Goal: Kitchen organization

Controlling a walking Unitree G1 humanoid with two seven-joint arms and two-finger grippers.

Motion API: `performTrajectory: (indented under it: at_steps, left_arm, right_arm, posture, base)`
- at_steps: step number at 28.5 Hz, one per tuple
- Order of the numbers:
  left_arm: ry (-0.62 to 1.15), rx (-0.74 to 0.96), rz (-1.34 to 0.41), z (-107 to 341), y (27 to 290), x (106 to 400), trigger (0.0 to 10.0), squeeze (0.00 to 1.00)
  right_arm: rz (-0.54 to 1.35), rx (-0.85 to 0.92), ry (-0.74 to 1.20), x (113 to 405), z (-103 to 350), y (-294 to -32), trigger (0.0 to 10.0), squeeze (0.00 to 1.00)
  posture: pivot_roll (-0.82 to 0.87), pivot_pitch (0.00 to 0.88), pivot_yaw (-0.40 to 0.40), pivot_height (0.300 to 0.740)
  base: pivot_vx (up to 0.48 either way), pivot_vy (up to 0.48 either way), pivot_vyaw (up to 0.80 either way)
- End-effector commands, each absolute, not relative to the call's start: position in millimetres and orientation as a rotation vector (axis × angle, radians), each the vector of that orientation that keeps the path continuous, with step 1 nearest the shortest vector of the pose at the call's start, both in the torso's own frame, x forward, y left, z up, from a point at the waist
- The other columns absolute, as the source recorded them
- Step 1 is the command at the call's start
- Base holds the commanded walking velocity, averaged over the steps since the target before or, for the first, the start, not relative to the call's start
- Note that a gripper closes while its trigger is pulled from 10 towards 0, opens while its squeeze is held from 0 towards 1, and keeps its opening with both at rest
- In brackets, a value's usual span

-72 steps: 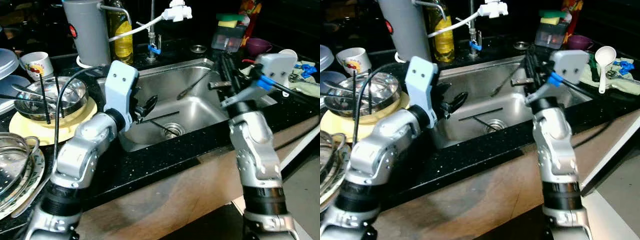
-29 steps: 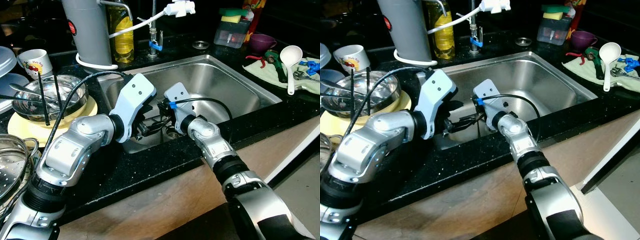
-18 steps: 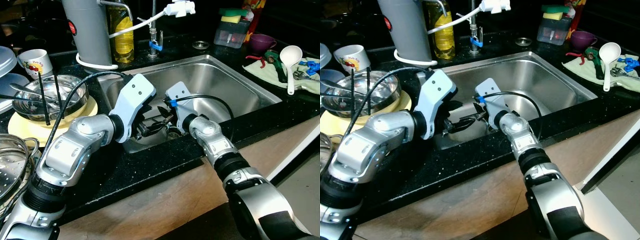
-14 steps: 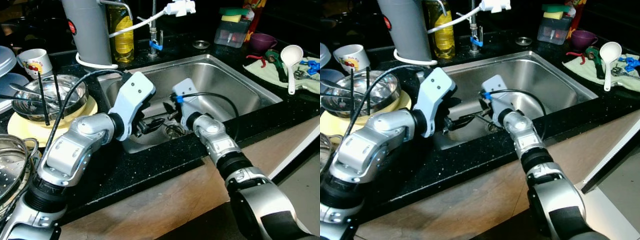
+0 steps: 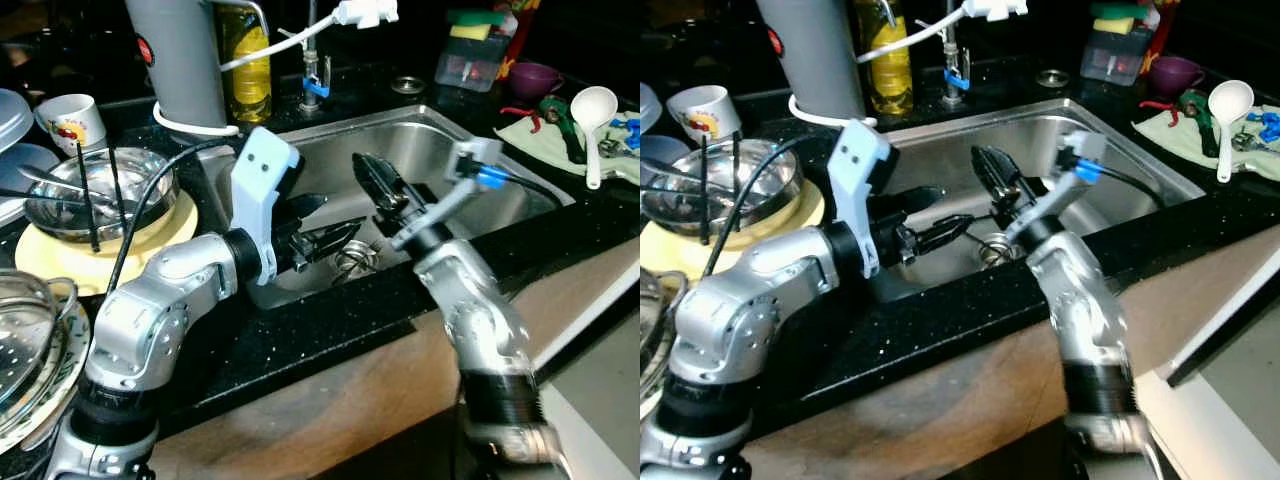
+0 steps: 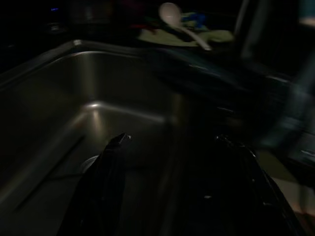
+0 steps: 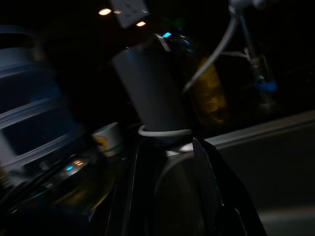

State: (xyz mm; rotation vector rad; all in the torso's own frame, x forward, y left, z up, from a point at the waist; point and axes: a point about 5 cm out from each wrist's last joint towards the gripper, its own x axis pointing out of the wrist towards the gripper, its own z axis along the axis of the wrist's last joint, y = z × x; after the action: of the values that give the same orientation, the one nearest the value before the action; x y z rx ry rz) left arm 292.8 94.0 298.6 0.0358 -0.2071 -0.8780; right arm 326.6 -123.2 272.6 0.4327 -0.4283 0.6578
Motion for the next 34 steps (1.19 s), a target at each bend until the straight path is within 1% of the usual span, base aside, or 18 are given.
performTrajectory:
  at_steps: [1,2,4,5,8,12,16,32,34]
  left_arm:
    - [-0.199,0.022,-0.839,295.7,99.1,292.8,10.0,0.00]
    - [-0.199,0.022,-0.839,295.7,99.1,292.8,10.0,0.00]
    - [-0.196,0.046,-0.753,292.5,103.7,297.2,10.0,0.00]
    - [-0.196,0.046,-0.753,292.5,103.7,297.2,10.0,0.00]
    - [-0.176,0.069,-0.654,285.2,106.6,302.6,10.0,0.00]
    - [-0.168,0.158,-0.585,277.1,108.5,306.3,10.0,0.00]
    - [-0.134,0.093,-0.540,272.8,111.6,307.7,10.0,0.00]
    - [-0.146,0.065,-0.531,271.5,106.9,304.4,10.0,0.00]
    - [-0.148,0.065,-0.531,272.0,106.7,304.5,10.0,0.00]
  right_arm:
    - [0.664,0.448,-0.411,318.2,270.0,-120.4,10.0,0.00]
    - [0.664,0.448,-0.411,318.2,270.0,-120.4,10.0,0.00]
    - [0.635,0.436,-0.404,308.9,266.6,-119.2,10.0,0.00]
    - [0.635,0.436,-0.404,308.9,266.6,-119.2,10.0,0.00]
    - [0.624,0.446,-0.407,296.3,272.1,-116.9,10.0,0.00]
    - [0.626,0.459,-0.414,293.0,275.1,-116.8,10.0,0.00]
    - [0.617,0.449,-0.399,291.0,274.5,-117.0,10.0,0.00]
    - [0.580,0.451,-0.346,289.1,269.7,-118.2,10.0,0.00]
    - [0.577,0.453,-0.344,289.1,269.4,-118.4,10.0,0.00]
  posture:
    - [-0.08,0.156,-0.009,0.740]
    - [-0.08,0.156,-0.009,0.740]
    - [-0.08,0.156,-0.006,0.740]
    - [-0.08,0.156,-0.006,0.740]
    - [-0.08,0.159,-0.003,0.740]
    - [-0.08,0.163,-0.002,0.740]
    - [-0.08,0.167,-0.006,0.740]
    - [-0.08,0.175,-0.007,0.740]
    - [-0.08,0.174,-0.006,0.740]
  base:
    - [0.000,0.000,0.00]
    - [0.000,0.000,0.00]
    - [0.000,0.000,0.00]
    - [0.000,0.000,0.00]
    - [0.000,0.000,0.00]
    - [0.000,0.000,0.00]
    - [0.000,0.000,0.00]
    - [0.000,0.000,0.00]
    - [-0.247,0.000,0.00]
